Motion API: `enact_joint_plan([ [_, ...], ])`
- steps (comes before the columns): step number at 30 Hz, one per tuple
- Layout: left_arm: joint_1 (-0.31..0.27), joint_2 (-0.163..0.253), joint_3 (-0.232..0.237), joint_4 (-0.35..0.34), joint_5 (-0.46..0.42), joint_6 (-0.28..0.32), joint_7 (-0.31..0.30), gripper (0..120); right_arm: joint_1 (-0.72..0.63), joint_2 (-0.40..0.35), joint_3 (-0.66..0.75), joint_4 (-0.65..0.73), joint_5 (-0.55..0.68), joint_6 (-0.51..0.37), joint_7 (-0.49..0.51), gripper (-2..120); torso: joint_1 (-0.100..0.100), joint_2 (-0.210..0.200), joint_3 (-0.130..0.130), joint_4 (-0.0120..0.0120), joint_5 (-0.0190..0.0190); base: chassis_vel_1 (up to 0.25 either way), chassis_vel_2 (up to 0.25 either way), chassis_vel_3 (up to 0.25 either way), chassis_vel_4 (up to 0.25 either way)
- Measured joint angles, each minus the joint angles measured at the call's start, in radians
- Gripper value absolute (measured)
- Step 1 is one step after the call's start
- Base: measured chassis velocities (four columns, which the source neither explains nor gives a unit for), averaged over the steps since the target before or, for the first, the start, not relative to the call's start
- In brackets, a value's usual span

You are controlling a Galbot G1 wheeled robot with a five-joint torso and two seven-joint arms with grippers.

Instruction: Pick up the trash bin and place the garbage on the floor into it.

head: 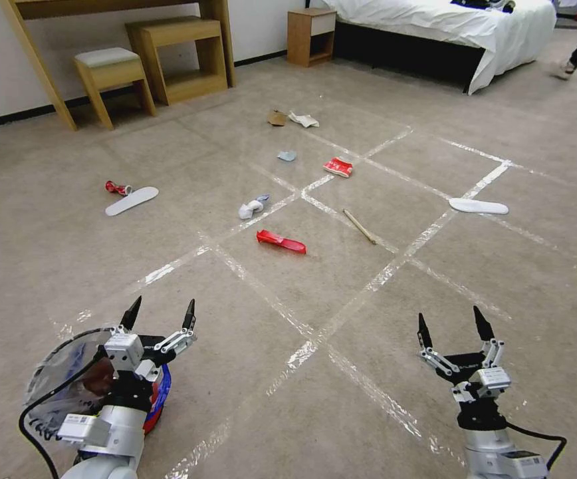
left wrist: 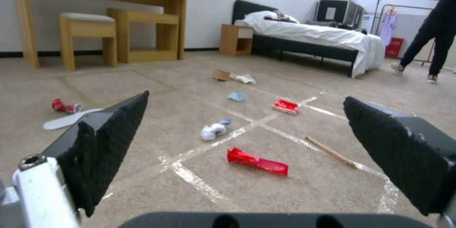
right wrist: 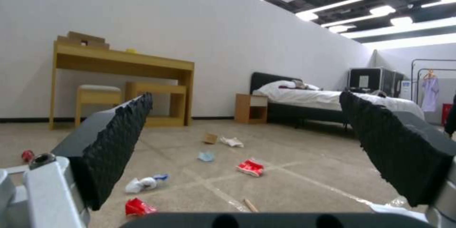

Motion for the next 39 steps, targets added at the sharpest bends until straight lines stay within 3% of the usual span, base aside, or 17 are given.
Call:
enact_joint_plan([
  [6, -0.005, 0.001, 0.001, 0.001, 0.0, 0.0, -0.003, 100, 0.005, 0.0, -0.001, 0.0, -0.005, 0.0, 0.008, 100, 0.0, 0.0, 0.0, 0.0, 0.0, 0.0, 0.0, 0.0, 0.0],
  [10, -0.022, 0.008, 0.006, 0.008, -0.002, 0.005, -0.019, 100, 0.038, -0.002, -0.012, -0.003, -0.048, -0.015, 0.075, 100, 0.0, 0.0, 0.0, 0.0, -0.0001, 0.0, 0.0, 0.0, 0.0],
  [16, -0.181, 0.074, 0.056, 0.089, -0.031, 0.074, -0.203, 100, 0.132, -0.008, -0.044, -0.014, -0.166, -0.064, 0.256, 100, 0.0, 0.0, 0.0, 0.0, -0.0001, 0.0, 0.0, 0.0, 0.0],
  [20, -0.248, 0.12, 0.078, 0.097, -0.064, 0.125, -0.261, 100, 0.188, -0.012, -0.064, -0.02, -0.239, -0.092, 0.366, 100, 0.0, 0.0, 0.0, -0.0004, 0.0006, 0.0, 0.0, 0.0, 0.0],
  [25, -0.244, 0.122, 0.078, 0.078, -0.071, 0.138, -0.262, 100, 0.249, -0.017, -0.085, -0.024, -0.301, -0.118, 0.472, 100, 0.0, 0.0, 0.0, -0.0001, 0.0007, 0.0, 0.0, 0.0, 0.0],
  [27, -0.235, 0.12, 0.077, 0.071, -0.071, 0.144, -0.262, 100, 0.295, -0.043, -0.094, 0.02, -0.255, -0.102, 0.472, 100, 0.0, 0.0, 0.0, 0.0009, -0.0013, 0.0, 0.0, 0.0, 0.0],
  [29, -0.23, 0.121, 0.075, 0.065, -0.071, 0.149, -0.264, 100, 0.297, -0.048, -0.1, 0.029, -0.242, -0.1, 0.472, 100, 0.0, 0.0, 0.0, 0.0, -0.0018, 0.0, 0.0, 0.0, 0.0],
  [31, -0.22, 0.126, 0.07, 0.052, -0.071, 0.161, -0.268, 100, 0.295, -0.053, -0.111, 0.04, -0.224, -0.103, 0.471, 100, 0.0, 0.0, 0.0, 0.0006, 0.0014, 0.0, 0.0, 0.0, 0.0],
  [34, -0.202, 0.137, 0.054, 0.018, -0.079, 0.187, -0.268, 100, 0.288, -0.064, -0.117, 0.064, -0.212, -0.11, 0.472, 100, 0.0, 0.0, 0.0, -0.0002, -0.001, 0.0, 0.0, 0.0, 0.0],
  [35, -0.189, 0.144, 0.04, -0.004, -0.081, 0.2, -0.269, 100, 0.283, -0.072, -0.12, 0.073, -0.204, -0.114, 0.474, 100, 0.0, 0.0, 0.0, 0.0001, 0.0007, 0.0, 0.0, 0.0, 0.0],
  [39, -0.162, 0.153, 0.02, -0.038, -0.086, 0.216, -0.269, 100, 0.276, -0.086, -0.121, 0.093, -0.18, -0.124, 0.482, 100, 0.0, 0.0, 0.0, 0.0001, -0.0002, 0.0, 0.0, 0.0, 0.0],
])
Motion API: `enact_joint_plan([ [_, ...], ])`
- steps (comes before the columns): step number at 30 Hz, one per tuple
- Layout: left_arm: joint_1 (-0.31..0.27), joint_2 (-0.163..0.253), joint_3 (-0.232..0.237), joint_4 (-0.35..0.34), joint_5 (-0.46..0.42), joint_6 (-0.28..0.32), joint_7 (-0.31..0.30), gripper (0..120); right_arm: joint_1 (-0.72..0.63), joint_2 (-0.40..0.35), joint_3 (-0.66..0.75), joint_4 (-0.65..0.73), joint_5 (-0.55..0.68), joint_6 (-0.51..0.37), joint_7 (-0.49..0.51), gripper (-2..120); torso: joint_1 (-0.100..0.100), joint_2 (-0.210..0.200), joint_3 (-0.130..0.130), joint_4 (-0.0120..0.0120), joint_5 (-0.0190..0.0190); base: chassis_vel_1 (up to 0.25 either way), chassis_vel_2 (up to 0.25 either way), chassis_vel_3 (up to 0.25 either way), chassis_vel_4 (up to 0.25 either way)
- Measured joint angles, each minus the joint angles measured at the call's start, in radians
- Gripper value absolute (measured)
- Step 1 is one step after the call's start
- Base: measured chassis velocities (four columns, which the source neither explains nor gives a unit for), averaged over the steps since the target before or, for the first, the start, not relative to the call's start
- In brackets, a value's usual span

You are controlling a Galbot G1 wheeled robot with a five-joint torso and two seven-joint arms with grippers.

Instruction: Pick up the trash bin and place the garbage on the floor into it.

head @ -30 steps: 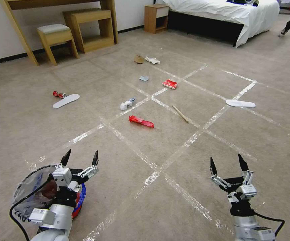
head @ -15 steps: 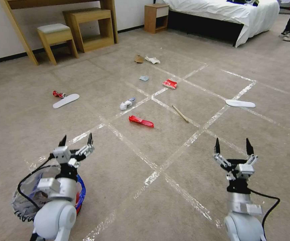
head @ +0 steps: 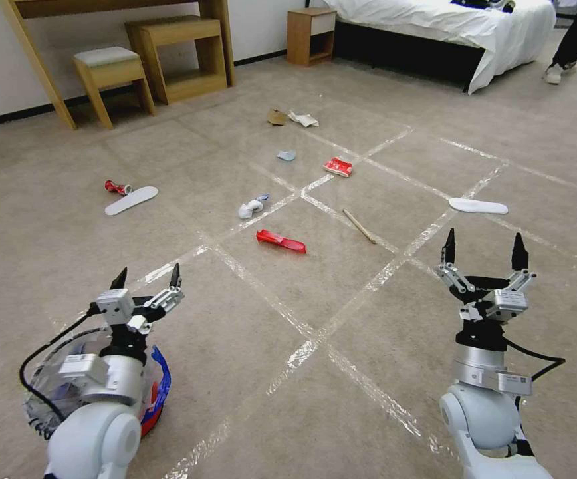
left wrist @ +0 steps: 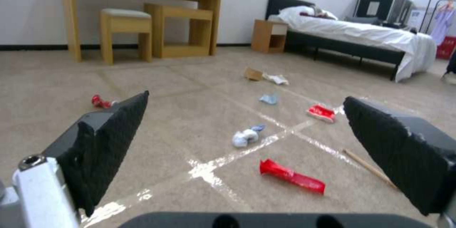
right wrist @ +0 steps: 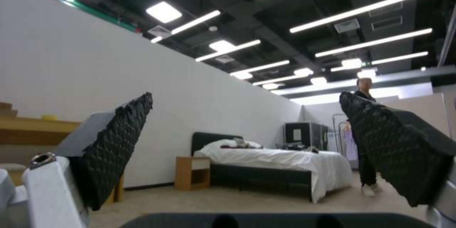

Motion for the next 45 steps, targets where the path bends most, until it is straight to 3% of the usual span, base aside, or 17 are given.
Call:
enact_joint_plan([
  [8, 0.076, 0.027, -0.084, -0.082, -0.003, 0.054, -0.013, 100, -0.041, -0.054, -0.017, 0.053, 0.055, -0.019, 0.005, 100, 0.0, 0.0, 0.0, -0.0001, 0.0002, 0.0, 0.0, 0.0, 0.0],
  [10, 0.117, 0.056, -0.139, -0.124, -0.039, 0.091, -0.032, 100, -0.044, -0.077, -0.017, 0.055, 0.066, -0.02, 0.004, 100, 0.0, 0.0, 0.0, 0.0, 0.0003, 0.0, 0.0, 0.0, 0.0],
  [11, 0.117, 0.056, -0.139, -0.124, -0.039, 0.091, -0.032, 100, -0.044, -0.077, -0.017, 0.055, 0.066, -0.02, 0.004, 100, 0.0, 0.0, 0.0, 0.0, 0.0003, 0.0, 0.0, 0.0, 0.0],
  [14, 0.176, 0.099, -0.244, -0.181, -0.138, 0.152, -0.092, 100, -0.039, -0.097, -0.002, 0.039, 0.061, -0.011, -0.021, 100, 0.0, 0.0, 0.0, -0.0001, 0.0005, 0.0, 0.0, 0.0, 0.0],
  [19, 0.233, 0.125, -0.335, -0.19, -0.197, 0.199, -0.157, 100, -0.036, -0.108, -0.006, 0.022, 0.056, -0.002, -0.03, 100, 0.0, 0.0, 0.0, -0.0001, 0.0001, 0.0, 0.0, 0.0, 0.0],
  [21, 0.268, 0.139, -0.41, -0.193, -0.222, 0.248, -0.19, 100, -0.034, -0.112, -0.011, 0.013, 0.053, 0.0, -0.036, 100, 0.0, 0.0, 0.0, 0.0, 0.0, 0.0, 0.0, 0.0, 0.0],
  [23, 0.28, 0.146, -0.438, -0.194, -0.242, 0.273, -0.203, 100, -0.032, -0.112, -0.015, 0.008, 0.05, 0.001, -0.037, 100, 0.0, 0.0, 0.0, 0.0, 0.0001, 0.0, 0.0, 0.0, 0.0],
  [24, 0.299, 0.158, -0.484, -0.196, -0.292, 0.335, -0.237, 100, -0.03, -0.112, -0.019, -0.001, 0.049, 0.003, -0.038, 100, 0.0, 0.0, 0.0, 0.0, 0.0003, 0.0, 0.0, 0.0, 0.0],
  [26, 0.307, 0.164, -0.5, -0.196, -0.312, 0.359, -0.251, 100, -0.03, -0.112, -0.02, -0.008, 0.049, 0.006, -0.039, 100, 0.0, 0.0, 0.0, 0.0, 0.0, 0.0, 0.0, 0.0, 0.0],
  [28, 0.332, 0.183, -0.548, -0.186, -0.358, 0.432, -0.285, 100, -0.028, -0.113, -0.02, -0.028, 0.048, 0.016, -0.045, 100, 0.0, 0.0, 0.0, -0.0001, 0.0002, 0.0, 0.0, 0.0, 0.0],
  [31, 0.349, 0.196, -0.576, -0.174, -0.366, 0.449, -0.289, 100, -0.028, -0.118, -0.02, -0.039, 0.048, 0.022, -0.049, 100, 0.0, 0.0, 0.0, -0.0001, 0.0, 0.0, 0.0, 0.0, 0.0],
  [33, 0.362, 0.221, -0.631, -0.156, -0.508, 0.535, -0.31, 100, -0.025, -0.122, -0.017, -0.056, 0.046, 0.033, -0.056, 100, 0.0, 0.0, 0.0, 0.0, 0.0002, 0.0, 0.0, 0.0, 0.0],
  [34, 0.362, 0.221, -0.631, -0.156, -0.508, 0.535, -0.31, 100, -0.025, -0.122, -0.017, -0.056, 0.046, 0.033, -0.056, 100, 0.0, 0.0, 0.0, 0.0, 0.0002, 0.0, 0.0, 0.0, 0.0],
  [37, 0.362, 0.25, -0.659, -0.125, -0.659, 0.612, -0.337, 100, -0.024, -0.117, -0.015, -0.08, 0.039, 0.051, -0.07, 100, 0.0, 0.0, 0.0, -0.0002, 0.0002, 0.0, 0.0, 0.0, 0.0],
  [39, 0.362, 0.253, -0.66, -0.121, -0.682, 0.626, -0.337, 100, -0.025, -0.116, -0.015, -0.082, 0.039, 0.053, -0.072, 100, 0.0, 0.0, 0.0, -0.0002, 0.0003, 0.0, 0.0, 0.0, 0.0],
  [40, 0.357, 0.258, -0.65, -0.104, -0.742, 0.658, -0.338, 100, -0.029, -0.11, -0.014, -0.088, 0.033, 0.059, -0.079, 100, 0.0, 0.0, 0.0, 0.0, 0.0003, 0.0, 0.0, 0.0, 0.0],
  [45, 0.332, 0.262, -0.592, -0.055, -0.77, 0.667, -0.311, 100, -0.039, -0.099, -0.008, -0.091, 0.023, 0.071, -0.09, 100, 0.0, 0.0, 0.0, -0.0001, 0.0002, 0.0, 0.0, 0.0, 0.0],
])
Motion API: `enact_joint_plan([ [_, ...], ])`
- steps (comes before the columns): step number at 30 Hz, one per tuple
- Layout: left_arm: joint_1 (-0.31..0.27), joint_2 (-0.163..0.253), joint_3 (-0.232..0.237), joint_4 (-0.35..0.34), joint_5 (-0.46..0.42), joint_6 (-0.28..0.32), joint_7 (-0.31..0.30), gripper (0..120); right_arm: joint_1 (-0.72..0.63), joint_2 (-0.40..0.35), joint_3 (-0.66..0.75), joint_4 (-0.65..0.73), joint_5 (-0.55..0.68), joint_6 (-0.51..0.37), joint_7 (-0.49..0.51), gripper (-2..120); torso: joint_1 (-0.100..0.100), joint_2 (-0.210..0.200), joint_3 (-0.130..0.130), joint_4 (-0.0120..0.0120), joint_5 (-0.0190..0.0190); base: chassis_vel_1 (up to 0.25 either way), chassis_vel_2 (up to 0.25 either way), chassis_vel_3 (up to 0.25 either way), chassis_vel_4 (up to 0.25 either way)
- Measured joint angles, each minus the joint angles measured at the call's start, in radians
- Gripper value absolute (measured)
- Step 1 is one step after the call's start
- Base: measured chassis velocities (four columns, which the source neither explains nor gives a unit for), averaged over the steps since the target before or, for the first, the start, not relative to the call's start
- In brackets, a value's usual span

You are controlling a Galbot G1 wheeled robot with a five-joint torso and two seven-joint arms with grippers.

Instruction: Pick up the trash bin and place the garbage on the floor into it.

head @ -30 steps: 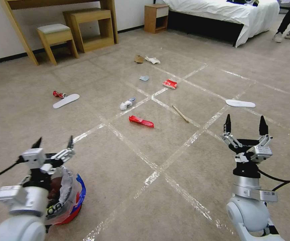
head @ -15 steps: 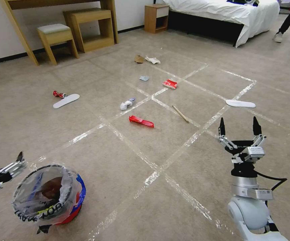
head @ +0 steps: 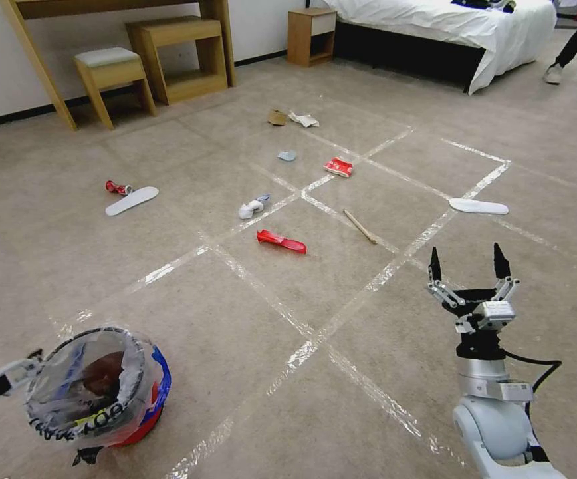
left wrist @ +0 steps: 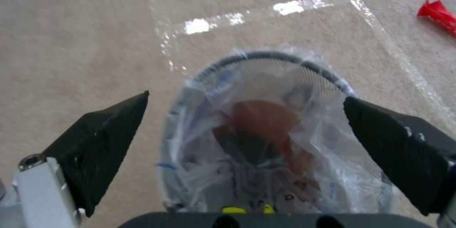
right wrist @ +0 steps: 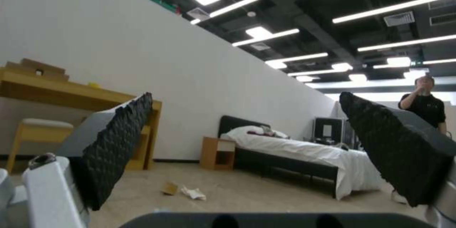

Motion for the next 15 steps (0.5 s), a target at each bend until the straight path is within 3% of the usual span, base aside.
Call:
enact_joint_plan([
  [1, 0.0, 0.0, 0.0, 0.0, 0.0, 0.0, 0.0, 100, 0.0, 0.0, 0.0, 0.0, 0.0, 0.0, 0.0, 100, 0.0, 0.0, 0.0, 0.0, 0.0, 0.0, 0.0, 0.0, 0.0],
  [4, -0.031, 0.003, 0.063, 0.047, 0.002, 0.0, 0.016, 100, -0.007, 0.005, 0.008, 0.003, -0.004, 0.005, -0.004, 100, 0.0, 0.0, 0.0, 0.0, 0.0, 0.0, 0.0, 0.0, 0.0],
  [9, -0.058, 0.005, 0.131, 0.098, 0.016, -0.002, 0.028, 100, -0.015, 0.015, 0.012, 0.008, -0.018, 0.009, -0.006, 100, 0.0, 0.0, 0.0, -0.0001, 0.0001, 0.0, 0.0, 0.0, 0.0],
  [15, -0.091, 0.009, 0.173, 0.156, 0.024, -0.004, 0.03, 100, -0.021, 0.023, 0.013, 0.011, -0.031, 0.012, -0.006, 100, 0.0, 0.0, 0.0, 0.0, 0.0, 0.0, 0.0, 0.0, 0.0],
])
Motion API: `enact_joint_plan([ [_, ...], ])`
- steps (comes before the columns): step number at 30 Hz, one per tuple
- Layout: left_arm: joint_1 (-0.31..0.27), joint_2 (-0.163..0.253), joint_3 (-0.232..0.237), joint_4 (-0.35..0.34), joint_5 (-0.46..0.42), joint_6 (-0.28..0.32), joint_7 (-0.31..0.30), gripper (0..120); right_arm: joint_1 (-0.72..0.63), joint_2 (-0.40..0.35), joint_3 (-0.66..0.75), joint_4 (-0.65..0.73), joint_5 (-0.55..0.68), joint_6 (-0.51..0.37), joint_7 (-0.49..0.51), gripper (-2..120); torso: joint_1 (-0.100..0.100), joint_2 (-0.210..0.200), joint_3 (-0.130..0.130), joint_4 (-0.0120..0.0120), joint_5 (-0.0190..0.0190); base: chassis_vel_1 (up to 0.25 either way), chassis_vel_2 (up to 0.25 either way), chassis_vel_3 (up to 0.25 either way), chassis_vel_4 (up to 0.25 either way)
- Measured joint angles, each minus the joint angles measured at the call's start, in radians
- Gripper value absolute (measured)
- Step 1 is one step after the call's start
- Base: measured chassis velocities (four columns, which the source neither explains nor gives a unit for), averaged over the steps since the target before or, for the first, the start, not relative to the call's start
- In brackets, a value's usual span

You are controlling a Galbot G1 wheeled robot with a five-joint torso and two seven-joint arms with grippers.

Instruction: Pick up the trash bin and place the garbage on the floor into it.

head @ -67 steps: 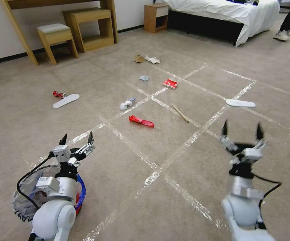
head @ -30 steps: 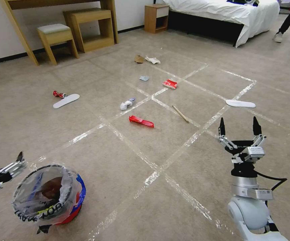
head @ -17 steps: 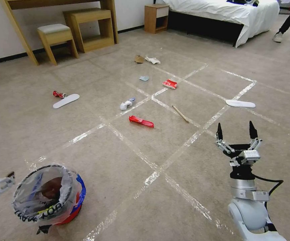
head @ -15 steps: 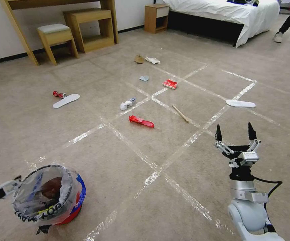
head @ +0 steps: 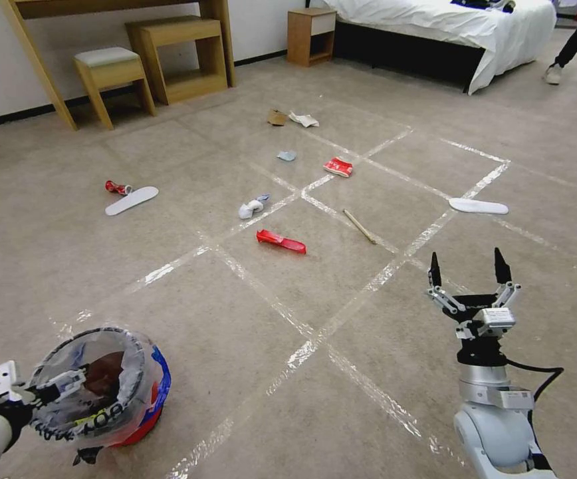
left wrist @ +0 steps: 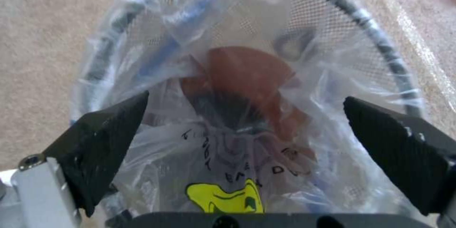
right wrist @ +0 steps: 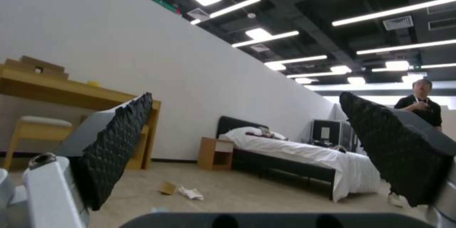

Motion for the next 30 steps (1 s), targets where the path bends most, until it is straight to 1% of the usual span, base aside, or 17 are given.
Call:
enact_joint_plan([
  [2, -0.011, 0.006, 0.015, 0.028, -0.001, -0.001, 0.005, 100, -0.002, 0.001, 0.003, 0.003, -0.006, 0.001, 0.001, 100, 0.0, 0.0, 0.0, 0.0, 0.0001, 0.0, 0.0, 0.0, 0.0],
  [3, -0.011, 0.006, 0.015, 0.028, -0.001, -0.001, 0.005, 100, -0.002, 0.001, 0.003, 0.003, -0.006, 0.001, 0.001, 100, 0.0, 0.0, 0.0, 0.0, 0.0001, 0.0, 0.0, 0.0, 0.0],
  [5, -0.022, 0.01, 0.031, 0.047, 0.0, -0.002, 0.006, 100, -0.002, 0.001, 0.005, 0.003, -0.008, 0.001, 0.002, 100, 0.0, 0.0, 0.0, 0.0001, 0.0001, 0.0, 0.0, 0.0, 0.0],
  [10, -0.059, 0.011, 0.058, 0.088, 0.0, -0.003, -0.011, 100, 0.0, 0.003, 0.006, 0.0, -0.011, 0.003, 0.003, 100, 0.0, 0.0, 0.0, 0.0, 0.0, 0.0, 0.0, 0.0, 0.0],
  [11, -0.059, 0.011, 0.058, 0.088, 0.0, -0.003, -0.011, 100, 0.0, 0.003, 0.006, 0.0, -0.011, 0.003, 0.003, 100, 0.0, 0.0, 0.0, 0.0, 0.0, 0.0, 0.0, 0.0, 0.0],
  [14, -0.077, 0.013, 0.071, 0.125, -0.001, -0.003, -0.031, 100, 0.002, 0.008, 0.007, -0.006, -0.017, 0.006, 0.004, 100, 0.0, 0.0, 0.0, -0.0001, 0.0, 0.0, 0.0, 0.0, 0.0],
  [17, -0.077, 0.022, 0.064, 0.139, -0.004, -0.004, -0.04, 100, 0.003, 0.01, 0.007, -0.015, -0.02, 0.01, 0.004, 100, 0.0, 0.0, 0.0, 0.0, 0.0, 0.0, 0.0, 0.0, 0.0],
  [24, -0.078, 0.039, 0.041, 0.134, -0.018, -0.008, -0.051, 100, 0.017, 0.016, -0.003, -0.036, -0.031, 0.011, 0.004, 100, 0.0, 0.0, 0.0, 0.0, 0.0001, 0.0, 0.0, 0.0, 0.0],
  [28, -0.066, 0.043, 0.03, 0.101, -0.017, -0.008, -0.061, 100, 0.027, 0.016, -0.004, -0.042, -0.032, 0.011, 0.004, 100, 0.0, 0.0, 0.0, 0.0001, 0.0001, 0.0, 0.0, 0.0, 0.0],
  [30, -0.053, 0.043, 0.021, 0.054, -0.022, -0.008, -0.069, 100, 0.032, 0.013, -0.004, -0.047, -0.032, 0.011, 0.004, 100, 0.0, 0.0, 0.0, 0.0001, 0.0001, 0.0, 0.0, 0.0, 0.0],
])
